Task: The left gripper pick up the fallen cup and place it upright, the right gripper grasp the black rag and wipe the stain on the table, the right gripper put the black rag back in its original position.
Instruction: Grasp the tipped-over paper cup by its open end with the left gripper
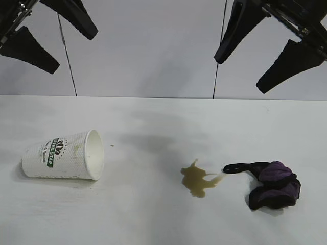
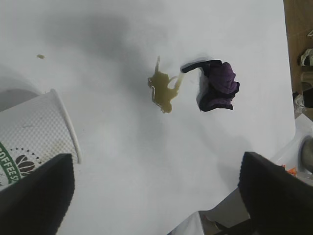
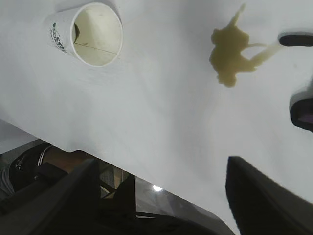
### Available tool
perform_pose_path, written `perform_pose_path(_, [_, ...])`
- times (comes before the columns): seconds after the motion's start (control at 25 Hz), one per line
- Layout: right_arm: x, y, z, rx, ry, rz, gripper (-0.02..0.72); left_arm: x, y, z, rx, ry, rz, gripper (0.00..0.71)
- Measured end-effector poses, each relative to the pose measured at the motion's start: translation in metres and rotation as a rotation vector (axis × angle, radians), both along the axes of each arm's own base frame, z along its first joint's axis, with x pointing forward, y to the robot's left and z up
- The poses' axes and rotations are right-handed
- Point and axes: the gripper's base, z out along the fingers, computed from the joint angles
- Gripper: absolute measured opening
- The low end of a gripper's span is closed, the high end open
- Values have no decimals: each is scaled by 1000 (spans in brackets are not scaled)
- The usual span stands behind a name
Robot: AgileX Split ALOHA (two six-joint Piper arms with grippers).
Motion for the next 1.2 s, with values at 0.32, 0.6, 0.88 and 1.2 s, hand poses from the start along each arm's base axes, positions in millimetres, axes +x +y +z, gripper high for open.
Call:
perform_pose_path(0.32, [0,0,0,0,0,0,495,0,-2,2,-17,-36,-45,657])
perform_pose_path(0.6, [0,0,0,0,0,0,495,-18,-35,-4,109,-248,-461,657])
perform_pose_path(0.88, [0,0,0,0,0,0,495,-45,-85,-19,530,-527,-1029,657])
perform_pose_path(1.2, [0,0,0,0,1,0,495,-41,-118,-51,863,-620,-1207,657])
